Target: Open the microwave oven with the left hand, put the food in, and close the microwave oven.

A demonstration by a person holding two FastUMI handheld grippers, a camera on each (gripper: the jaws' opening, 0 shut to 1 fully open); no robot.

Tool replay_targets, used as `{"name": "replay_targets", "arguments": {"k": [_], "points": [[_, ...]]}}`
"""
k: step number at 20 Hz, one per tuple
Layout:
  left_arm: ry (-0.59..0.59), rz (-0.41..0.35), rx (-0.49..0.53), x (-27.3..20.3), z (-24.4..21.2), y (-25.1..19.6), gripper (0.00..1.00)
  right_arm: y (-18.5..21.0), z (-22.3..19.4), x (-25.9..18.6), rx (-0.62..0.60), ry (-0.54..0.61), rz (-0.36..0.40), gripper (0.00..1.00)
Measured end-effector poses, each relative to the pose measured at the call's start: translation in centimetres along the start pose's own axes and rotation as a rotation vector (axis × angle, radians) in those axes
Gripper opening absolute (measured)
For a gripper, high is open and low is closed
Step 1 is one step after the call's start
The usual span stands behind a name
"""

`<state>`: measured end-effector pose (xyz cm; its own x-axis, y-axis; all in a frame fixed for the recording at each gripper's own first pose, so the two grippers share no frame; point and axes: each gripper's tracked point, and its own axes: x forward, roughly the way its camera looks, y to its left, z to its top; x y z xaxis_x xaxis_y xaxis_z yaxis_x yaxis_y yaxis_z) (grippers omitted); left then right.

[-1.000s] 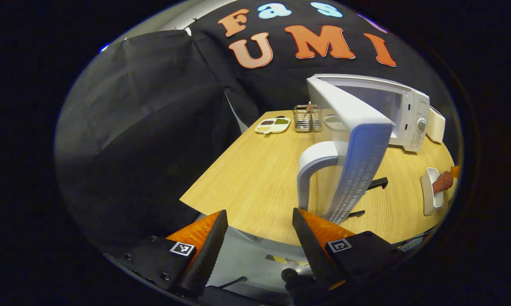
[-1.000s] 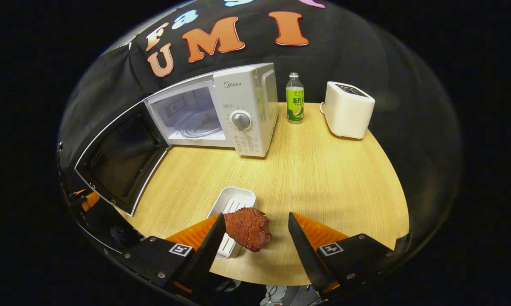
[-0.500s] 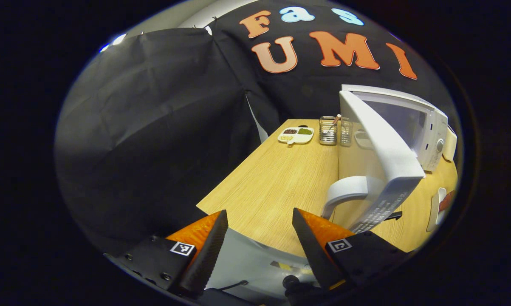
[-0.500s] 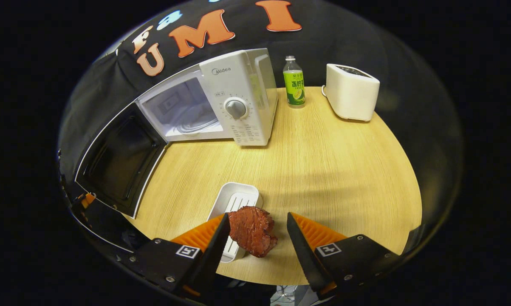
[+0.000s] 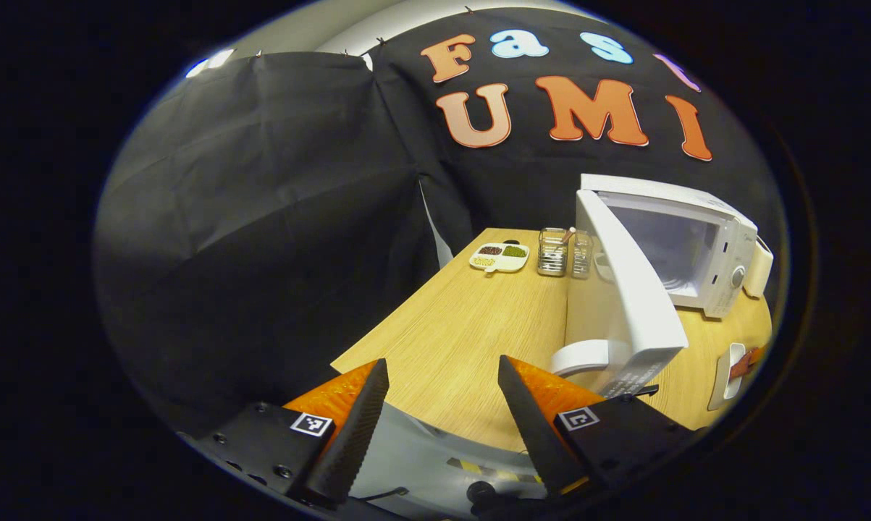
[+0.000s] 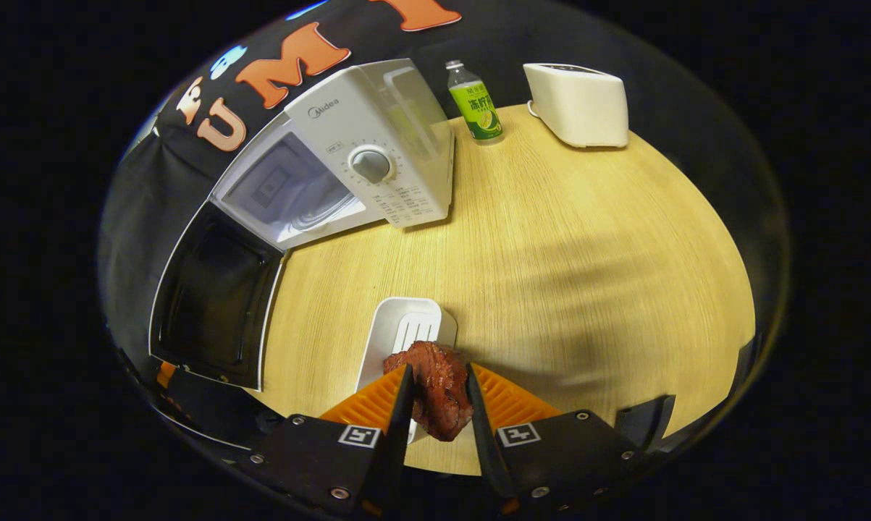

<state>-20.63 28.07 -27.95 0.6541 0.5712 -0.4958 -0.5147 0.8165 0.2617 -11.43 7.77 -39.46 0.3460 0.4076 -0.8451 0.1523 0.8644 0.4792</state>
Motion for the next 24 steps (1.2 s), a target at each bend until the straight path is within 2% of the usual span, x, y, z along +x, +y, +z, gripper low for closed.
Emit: {"name": "replay_targets", "arguments": {"k": [2, 6, 7, 8, 9, 12, 13, 14, 18, 24], "points": [[-0.006, 0.003, 0.006, 0.4, 0.6, 0.3, 0.97, 0.3, -0.3, -0.2, 0.059, 0.022, 0.018, 0.40], [-0.031, -0.025, 0.025, 1.1, 1.5, 0.3, 0.97, 2.7, -0.8, -1.1, 0.124, 0.016, 0.078, 0.22], [-0.038, -0.037, 0.028, 1.6, 1.8, 0.0, 0.97, 3.0, -0.9, -1.2, 0.118, 0.009, 0.066, 0.17], [-0.038, -0.050, 0.033, 2.1, 1.8, 0.0, 0.88, 3.3, -0.9, -1.3, 0.116, 0.005, 0.052, 0.16], [-0.040, -0.065, 0.038, 2.7, 2.0, -0.1, 0.97, 3.6, -1.0, -1.5, 0.116, 0.000, 0.031, 0.13], [-0.042, -0.098, 0.036, 4.1, 2.4, 0.0, 0.97, 5.0, -0.8, -2.4, 0.127, -0.022, 0.000, 0.12], [-0.046, -0.109, 0.030, 4.6, 2.7, -0.2, 0.88, 5.4, -0.3, -2.9, 0.135, -0.045, -0.004, 0.12], [-0.045, -0.117, 0.025, 5.1, 2.7, -0.1, 0.97, 5.8, 0.4, -3.4, 0.151, -0.066, -0.006, 0.12], [-0.051, -0.147, 0.022, 6.5, 3.1, 0.1, 0.97, 9.0, 3.4, -5.1, 0.237, -0.160, 0.040, 0.11], [-0.070, -0.191, 0.001, 8.6, 4.1, 0.8, 0.97, 16.0, 7.4, -4.7, 0.237, -0.286, 0.095, 0.12]]}}
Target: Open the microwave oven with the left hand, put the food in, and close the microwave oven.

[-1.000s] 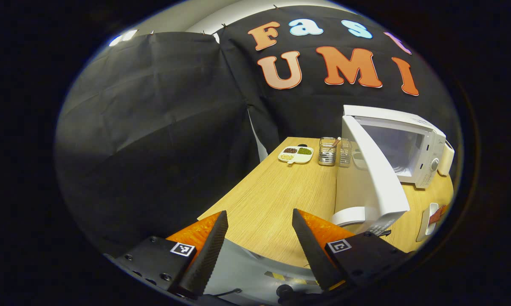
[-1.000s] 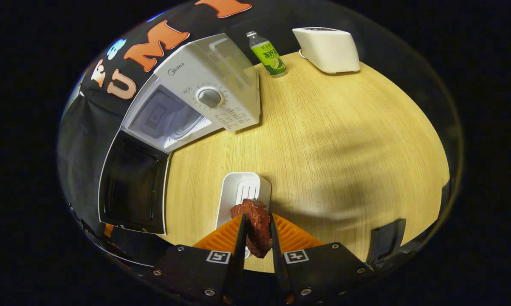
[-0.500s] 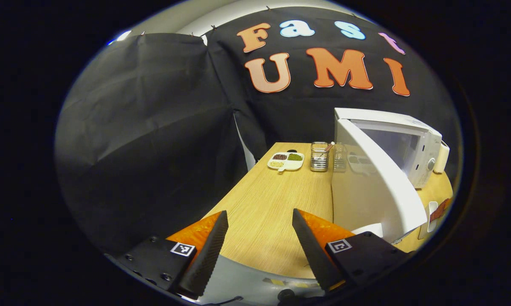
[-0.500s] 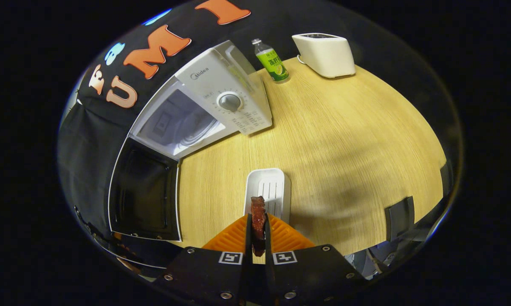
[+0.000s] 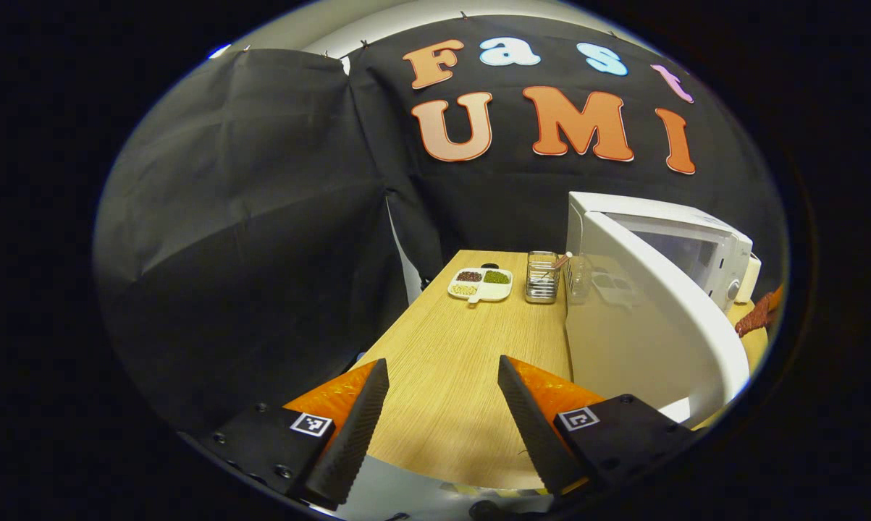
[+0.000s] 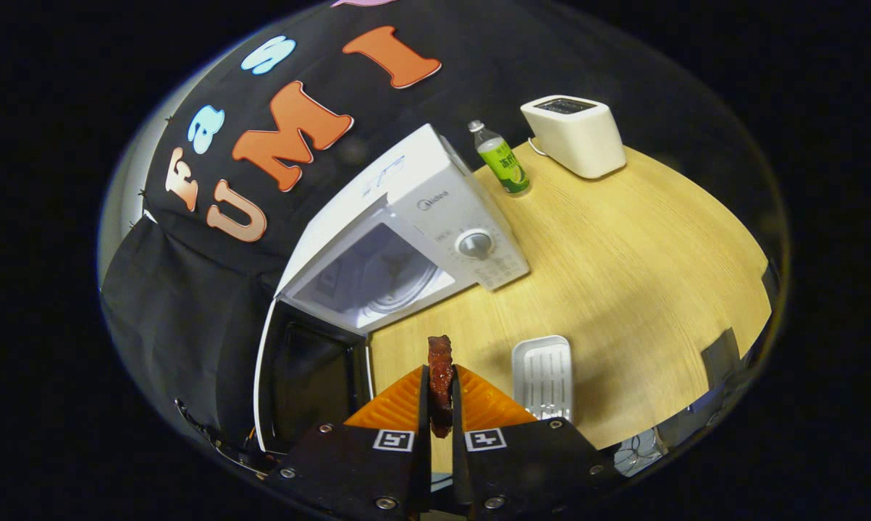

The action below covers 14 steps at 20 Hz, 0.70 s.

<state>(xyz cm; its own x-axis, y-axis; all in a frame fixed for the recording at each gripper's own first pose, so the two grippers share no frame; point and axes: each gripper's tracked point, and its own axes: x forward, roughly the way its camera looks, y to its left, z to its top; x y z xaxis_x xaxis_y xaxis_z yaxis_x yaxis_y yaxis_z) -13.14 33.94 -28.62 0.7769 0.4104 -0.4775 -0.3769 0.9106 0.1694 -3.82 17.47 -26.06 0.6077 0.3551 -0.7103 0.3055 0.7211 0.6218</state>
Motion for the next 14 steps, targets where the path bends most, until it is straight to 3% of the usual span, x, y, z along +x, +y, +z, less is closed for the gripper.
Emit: {"name": "replay_targets", "arguments": {"k": [11, 14], "points": [[-0.016, -0.062, -0.027, 1.7, 0.9, 2.7, 0.97, 9.9, 0.1, 7.7, 0.054, -0.128, 0.044, 0.12], [-0.007, -0.089, -0.021, 2.1, 1.2, 3.6, 0.97, 11.5, 0.6, 9.8, 0.124, -0.157, 0.071, 0.12]]}}
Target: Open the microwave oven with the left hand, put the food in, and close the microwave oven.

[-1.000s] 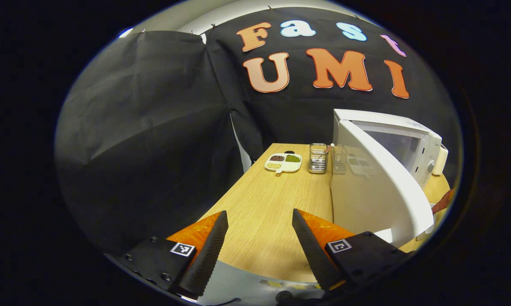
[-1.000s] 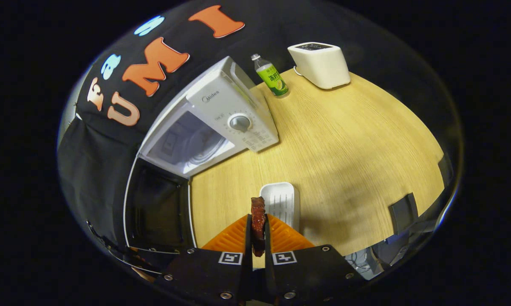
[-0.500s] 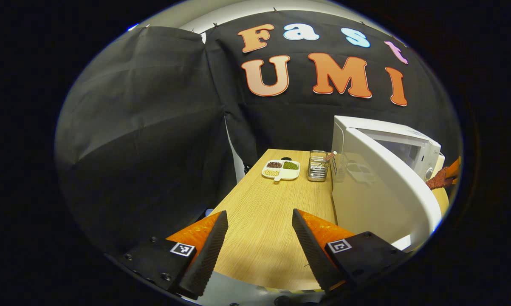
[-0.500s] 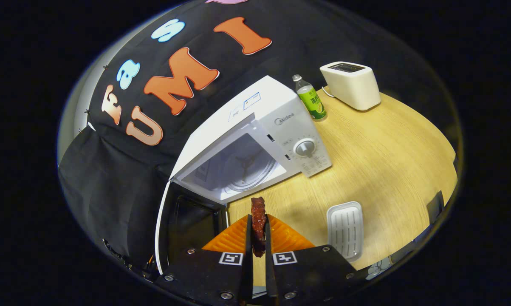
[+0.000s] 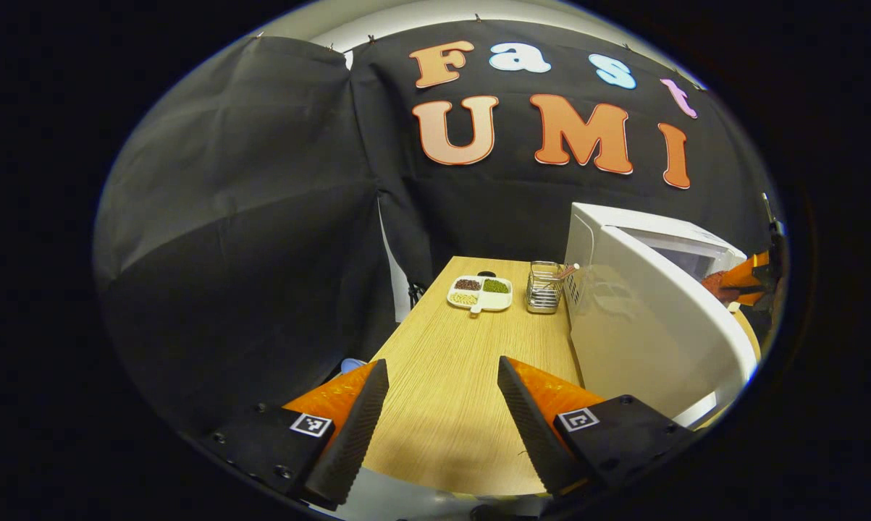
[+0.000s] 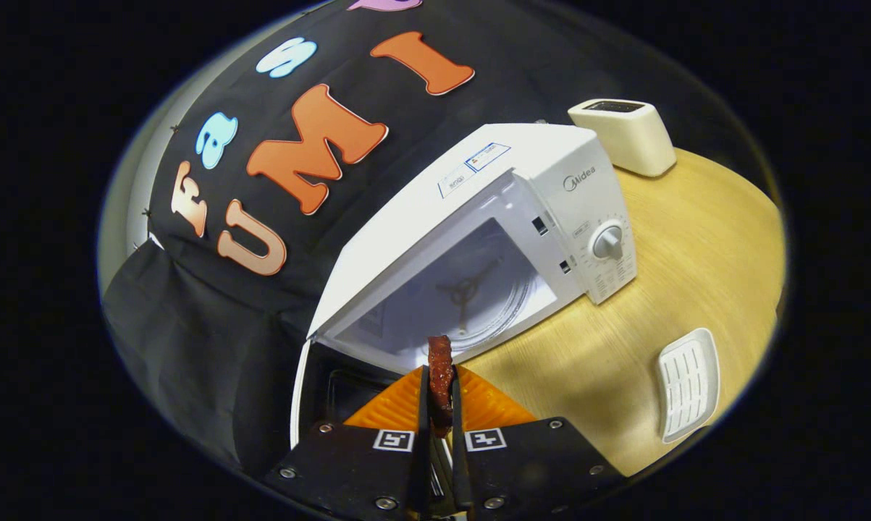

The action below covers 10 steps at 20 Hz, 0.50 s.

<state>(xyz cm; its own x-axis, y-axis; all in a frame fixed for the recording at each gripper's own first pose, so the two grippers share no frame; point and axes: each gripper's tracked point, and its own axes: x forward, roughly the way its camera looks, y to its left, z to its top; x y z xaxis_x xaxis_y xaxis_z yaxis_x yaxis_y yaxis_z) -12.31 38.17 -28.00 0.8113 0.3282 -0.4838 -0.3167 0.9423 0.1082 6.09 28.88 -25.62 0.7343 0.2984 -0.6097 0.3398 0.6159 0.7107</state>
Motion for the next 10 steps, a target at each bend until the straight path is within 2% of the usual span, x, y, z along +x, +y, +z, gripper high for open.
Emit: {"name": "replay_targets", "arguments": {"k": [2, 5, 10], "points": [[0.005, 0.000, 0.007, 0.0, 0.1, 0.8, 0.97, 0.8, 0.6, 1.5, 0.052, -0.025, 0.025, 0.11], [-0.008, 0.041, -0.004, 0.1, 0.9, 1.9, 0.97, 1.0, 1.7, 3.5, 0.104, -0.066, 0.056, 0.11], [0.008, 0.065, -0.017, -0.1, 0.8, 2.0, 0.97, 0.3, 2.4, 7.8, 0.154, -0.120, 0.064, 0.11]]}}
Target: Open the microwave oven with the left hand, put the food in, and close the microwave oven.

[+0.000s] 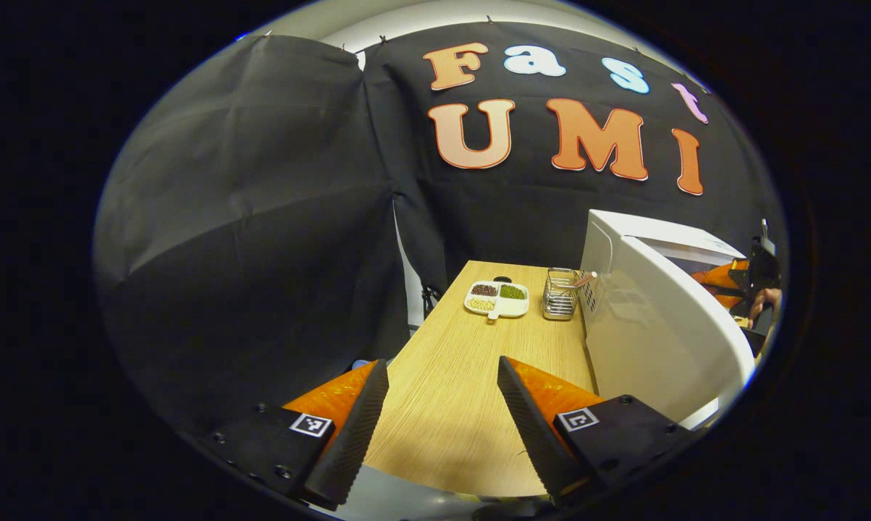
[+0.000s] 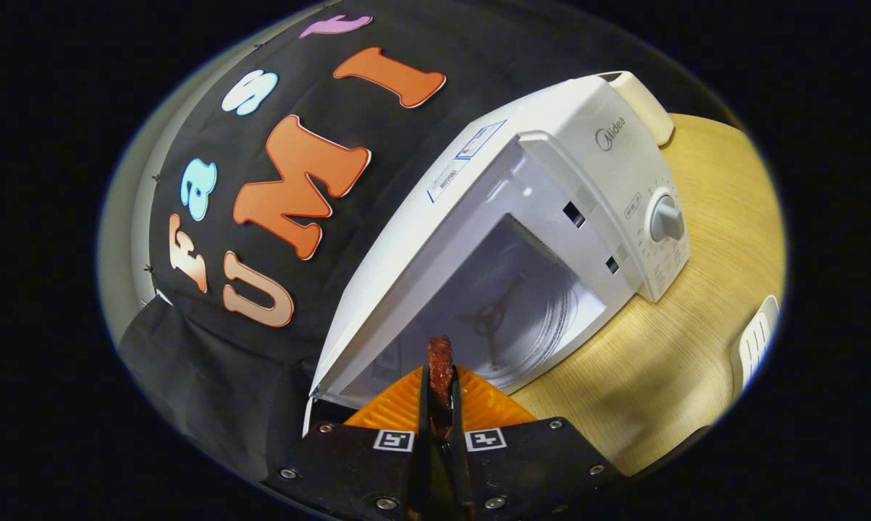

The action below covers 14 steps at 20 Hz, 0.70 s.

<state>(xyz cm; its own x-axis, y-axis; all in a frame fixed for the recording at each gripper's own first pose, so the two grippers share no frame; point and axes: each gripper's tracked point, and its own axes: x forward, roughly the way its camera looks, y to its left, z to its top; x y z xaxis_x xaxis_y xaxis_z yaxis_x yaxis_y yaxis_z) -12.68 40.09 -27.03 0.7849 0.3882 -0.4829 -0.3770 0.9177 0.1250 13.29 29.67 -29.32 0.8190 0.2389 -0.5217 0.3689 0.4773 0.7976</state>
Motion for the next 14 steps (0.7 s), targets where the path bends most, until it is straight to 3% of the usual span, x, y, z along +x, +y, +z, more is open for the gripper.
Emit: {"name": "replay_targets", "arguments": {"k": [7, 9, 10, 14], "points": [[0.014, 0.009, 0.050, 0.8, 1.5, 0.1, 1.00, -0.6, -1.7, 4.4, 0.025, -0.025, 0.003, 0.12], [0.017, 0.010, 0.053, 0.8, 1.8, 0.1, 0.92, -1.1, -2.5, 5.4, 0.048, -0.020, -0.008, 0.12], [0.023, 0.012, 0.057, 0.7, 1.7, 0.1, 0.97, -1.3, -2.9, 5.9, 0.058, -0.020, -0.014, 0.12], [0.039, 0.006, 0.073, 0.5, 1.7, -0.1, 0.97, -1.6, -4.5, 7.3, 0.075, -0.011, -0.018, 0.12]]}}
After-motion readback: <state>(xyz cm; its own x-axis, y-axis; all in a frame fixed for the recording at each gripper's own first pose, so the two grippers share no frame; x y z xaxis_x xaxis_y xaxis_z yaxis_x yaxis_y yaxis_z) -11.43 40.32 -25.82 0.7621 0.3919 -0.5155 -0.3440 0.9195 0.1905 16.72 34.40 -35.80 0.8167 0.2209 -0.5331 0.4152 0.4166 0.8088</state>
